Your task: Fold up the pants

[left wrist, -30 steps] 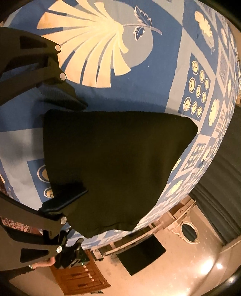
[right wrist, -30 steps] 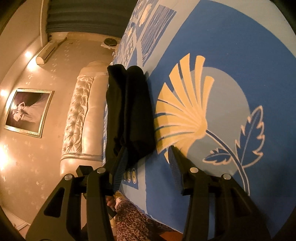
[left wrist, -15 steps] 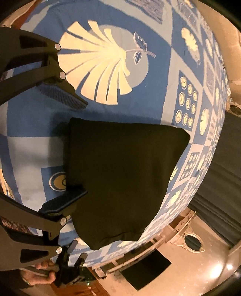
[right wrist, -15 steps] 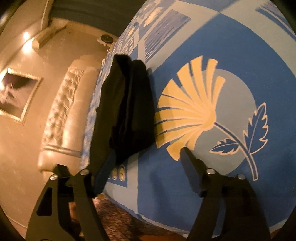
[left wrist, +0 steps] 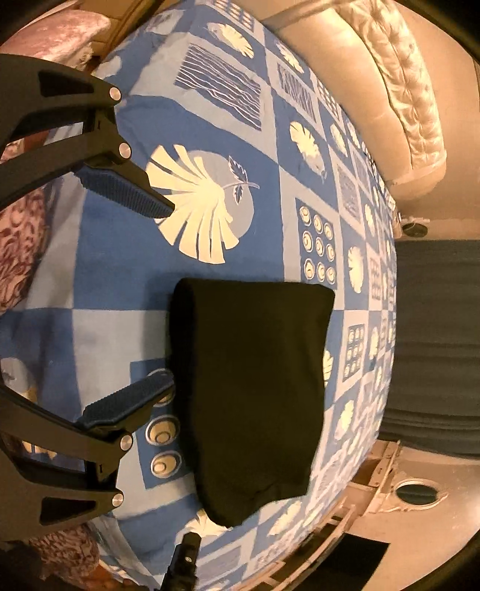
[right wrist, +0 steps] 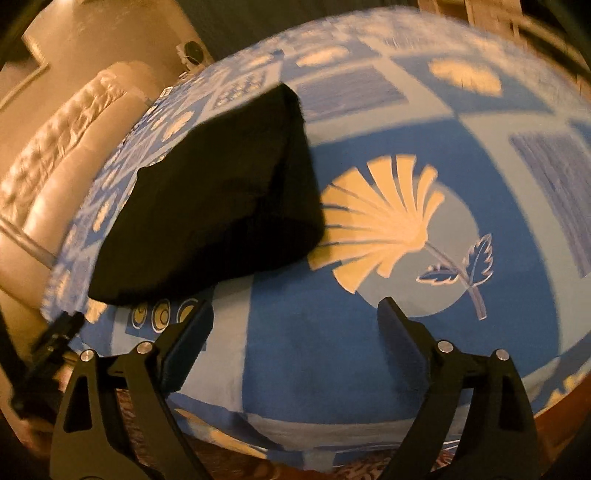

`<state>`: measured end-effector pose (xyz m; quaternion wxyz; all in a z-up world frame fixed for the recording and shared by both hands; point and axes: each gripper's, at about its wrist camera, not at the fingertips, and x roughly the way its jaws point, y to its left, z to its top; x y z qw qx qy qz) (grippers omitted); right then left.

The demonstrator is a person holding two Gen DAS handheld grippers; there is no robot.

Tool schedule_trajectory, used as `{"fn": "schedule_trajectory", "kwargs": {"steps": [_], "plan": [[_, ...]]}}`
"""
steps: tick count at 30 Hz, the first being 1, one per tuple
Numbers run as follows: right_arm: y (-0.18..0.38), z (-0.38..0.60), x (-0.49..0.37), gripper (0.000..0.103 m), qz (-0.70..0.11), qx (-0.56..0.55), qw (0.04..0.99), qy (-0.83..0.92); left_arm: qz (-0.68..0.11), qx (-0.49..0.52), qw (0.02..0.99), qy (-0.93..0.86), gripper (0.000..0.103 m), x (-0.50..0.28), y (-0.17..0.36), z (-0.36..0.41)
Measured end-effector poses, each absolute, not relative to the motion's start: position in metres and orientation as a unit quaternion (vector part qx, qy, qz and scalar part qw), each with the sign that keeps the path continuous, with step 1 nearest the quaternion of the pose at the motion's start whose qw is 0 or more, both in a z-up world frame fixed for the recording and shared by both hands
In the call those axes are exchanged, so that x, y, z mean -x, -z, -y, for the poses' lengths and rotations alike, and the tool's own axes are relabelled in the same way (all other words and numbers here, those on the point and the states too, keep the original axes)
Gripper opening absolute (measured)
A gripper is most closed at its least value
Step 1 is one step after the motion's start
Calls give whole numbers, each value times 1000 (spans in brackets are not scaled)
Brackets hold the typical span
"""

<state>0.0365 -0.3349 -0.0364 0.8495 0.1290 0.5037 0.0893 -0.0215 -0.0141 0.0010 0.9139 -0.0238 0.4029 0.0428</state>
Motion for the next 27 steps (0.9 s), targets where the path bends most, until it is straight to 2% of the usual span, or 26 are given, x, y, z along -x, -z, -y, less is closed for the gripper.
{"fn": "schedule_trajectory", "kwargs": {"steps": [6, 8, 12, 19, 27], "plan": [[6, 304, -6, 91, -442, -27, 892, -91, -399, 43, 916, -23, 86, 37, -11, 18], [1, 299, 2, 95, -427, -14, 900, -91, -388, 45, 920, -24, 86, 39, -15, 19], [-3, 299, 5, 96, -408, -32, 907, -101, -380, 56, 923, -23, 86, 34, -18, 23], [7, 304, -6, 96, -430, -60, 895, -97, -391, 30, 919, -43, 86, 29, -8, 33], [16, 309, -8, 96, -443, -78, 889, -86, -397, 65, 914, -47, 86, 28, -6, 22]]}}
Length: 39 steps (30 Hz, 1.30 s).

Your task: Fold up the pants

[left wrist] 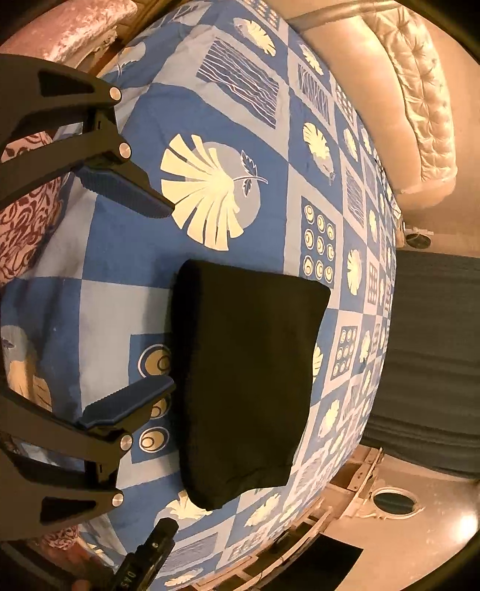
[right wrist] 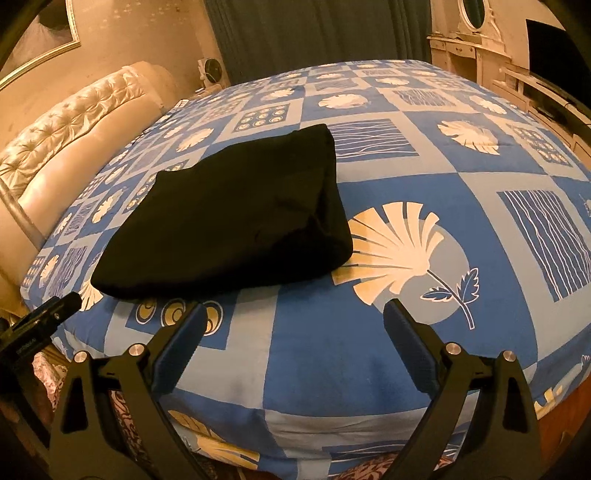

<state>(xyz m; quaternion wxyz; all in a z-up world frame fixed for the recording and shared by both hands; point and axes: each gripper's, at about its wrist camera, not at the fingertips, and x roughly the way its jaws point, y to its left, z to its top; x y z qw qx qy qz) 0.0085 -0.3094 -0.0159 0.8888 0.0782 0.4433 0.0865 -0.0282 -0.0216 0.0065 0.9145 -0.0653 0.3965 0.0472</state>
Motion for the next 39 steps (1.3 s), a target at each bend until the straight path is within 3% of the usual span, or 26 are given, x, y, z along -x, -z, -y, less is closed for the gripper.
{"fn": "schedule_trajectory", "kwargs": {"steps": [17, 39], "plan": [[16, 309, -8, 96, -440, -65, 892, -82, -367, 15, 929, -40, 86, 29, -17, 38], [21, 309, -9, 96, -448, -66, 887, -85, -382, 32, 922, -43, 86, 3, -17, 37]]}}
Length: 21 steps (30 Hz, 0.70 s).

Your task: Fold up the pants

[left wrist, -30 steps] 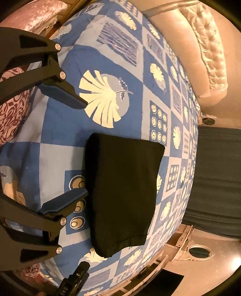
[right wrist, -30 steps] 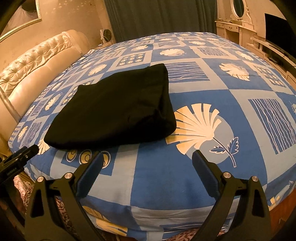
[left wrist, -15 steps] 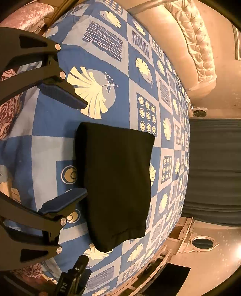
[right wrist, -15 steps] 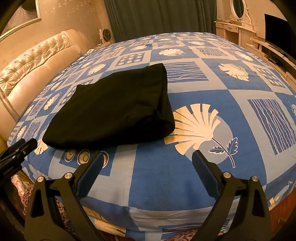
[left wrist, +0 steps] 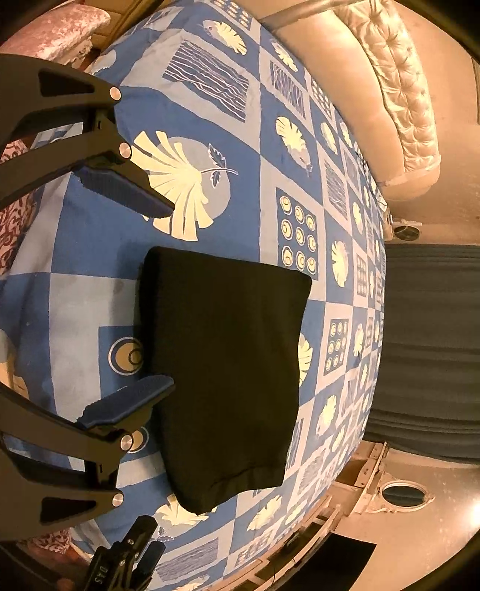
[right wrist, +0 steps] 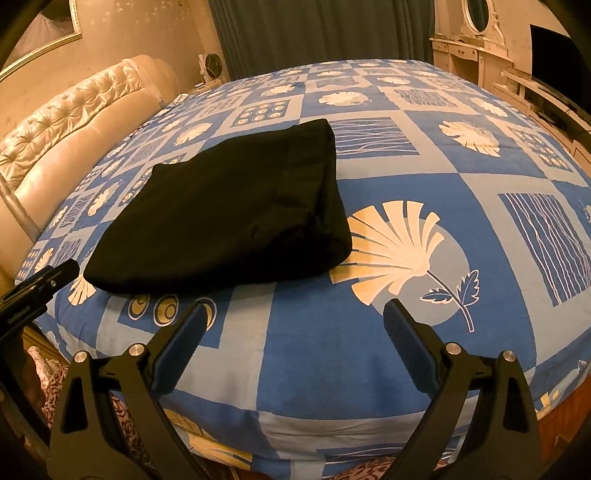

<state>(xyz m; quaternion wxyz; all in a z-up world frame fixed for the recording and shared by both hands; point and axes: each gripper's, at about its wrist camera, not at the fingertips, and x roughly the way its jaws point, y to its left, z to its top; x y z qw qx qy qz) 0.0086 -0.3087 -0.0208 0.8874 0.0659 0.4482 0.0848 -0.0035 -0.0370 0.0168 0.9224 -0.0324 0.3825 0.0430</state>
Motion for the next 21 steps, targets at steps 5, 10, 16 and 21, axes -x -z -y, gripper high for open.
{"fn": "schedule_trajectory", "kwargs": {"steps": [5, 10, 16, 21], "plan": [[22, 309, -11, 96, -450, -67, 886, -85, -379, 31, 924, -39, 86, 3, -20, 38], [23, 309, -11, 96, -451, -67, 886, -84, -381, 27, 923, -37, 86, 3, -21, 39], [24, 310, -13, 96, -453, -66, 885, -86, -380, 30, 924, -28, 86, 3, -22, 42], [26, 313, -17, 96, -459, -69, 882, -87, -380, 20, 924, -33, 86, 3, -22, 45]]}}
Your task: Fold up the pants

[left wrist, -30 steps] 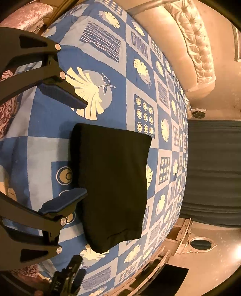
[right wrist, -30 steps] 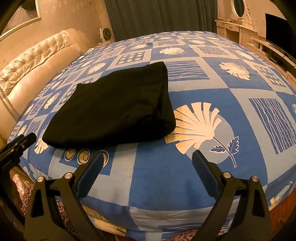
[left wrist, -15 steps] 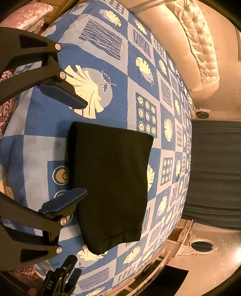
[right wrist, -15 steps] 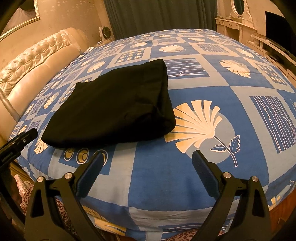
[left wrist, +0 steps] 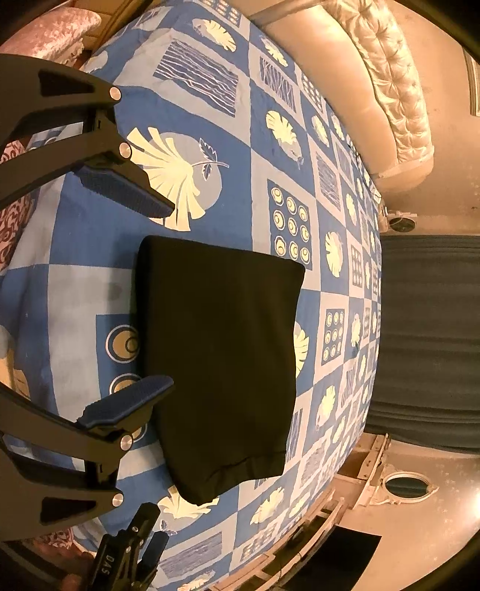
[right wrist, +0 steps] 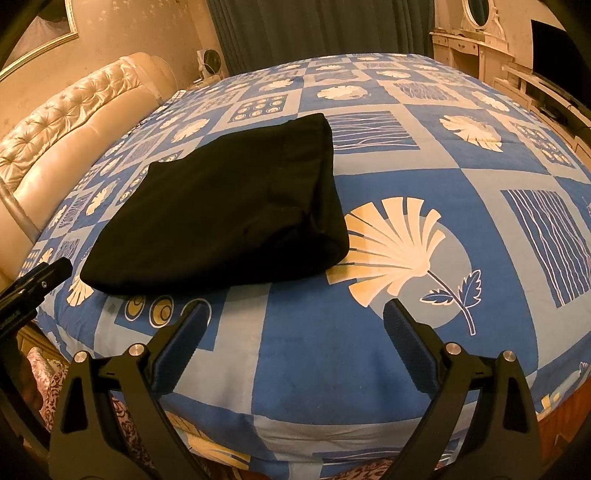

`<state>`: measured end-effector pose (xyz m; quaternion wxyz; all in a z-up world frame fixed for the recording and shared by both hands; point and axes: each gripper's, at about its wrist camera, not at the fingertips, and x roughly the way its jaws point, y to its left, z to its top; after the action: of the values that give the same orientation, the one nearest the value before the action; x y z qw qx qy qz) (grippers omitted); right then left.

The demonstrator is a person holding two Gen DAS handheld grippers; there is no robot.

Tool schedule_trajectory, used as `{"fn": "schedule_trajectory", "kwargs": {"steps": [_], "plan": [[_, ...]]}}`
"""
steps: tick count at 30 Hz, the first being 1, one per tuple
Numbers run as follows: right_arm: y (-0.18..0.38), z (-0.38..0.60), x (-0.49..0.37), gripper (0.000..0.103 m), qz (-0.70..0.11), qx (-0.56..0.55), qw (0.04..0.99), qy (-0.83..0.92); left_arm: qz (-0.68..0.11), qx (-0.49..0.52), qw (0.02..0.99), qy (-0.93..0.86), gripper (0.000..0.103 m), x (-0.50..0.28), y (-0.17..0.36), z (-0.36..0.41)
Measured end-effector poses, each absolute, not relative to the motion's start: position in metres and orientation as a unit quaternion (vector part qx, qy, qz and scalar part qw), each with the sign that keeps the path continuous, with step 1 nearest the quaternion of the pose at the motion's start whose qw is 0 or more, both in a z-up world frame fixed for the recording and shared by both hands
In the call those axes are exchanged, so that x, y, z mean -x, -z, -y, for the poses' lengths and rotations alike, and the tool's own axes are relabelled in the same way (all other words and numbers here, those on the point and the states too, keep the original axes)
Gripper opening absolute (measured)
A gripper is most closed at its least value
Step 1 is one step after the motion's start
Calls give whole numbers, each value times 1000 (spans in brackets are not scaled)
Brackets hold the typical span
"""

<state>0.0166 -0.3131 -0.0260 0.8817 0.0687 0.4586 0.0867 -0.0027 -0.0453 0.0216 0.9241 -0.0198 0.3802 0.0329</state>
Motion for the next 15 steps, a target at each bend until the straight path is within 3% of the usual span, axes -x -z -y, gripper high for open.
{"fn": "schedule_trajectory", "kwargs": {"steps": [10, 11, 15], "plan": [[28, 313, -17, 96, -462, -71, 880, -89, -385, 46, 920, -49, 86, 0, -22, 38], [28, 312, -18, 96, -462, -71, 880, -88, -377, 48, 922, -66, 90, 1, -24, 36], [31, 313, -18, 96, -465, -74, 878, -88, -376, 1, 923, -79, 92, -4, -33, 45]]}}
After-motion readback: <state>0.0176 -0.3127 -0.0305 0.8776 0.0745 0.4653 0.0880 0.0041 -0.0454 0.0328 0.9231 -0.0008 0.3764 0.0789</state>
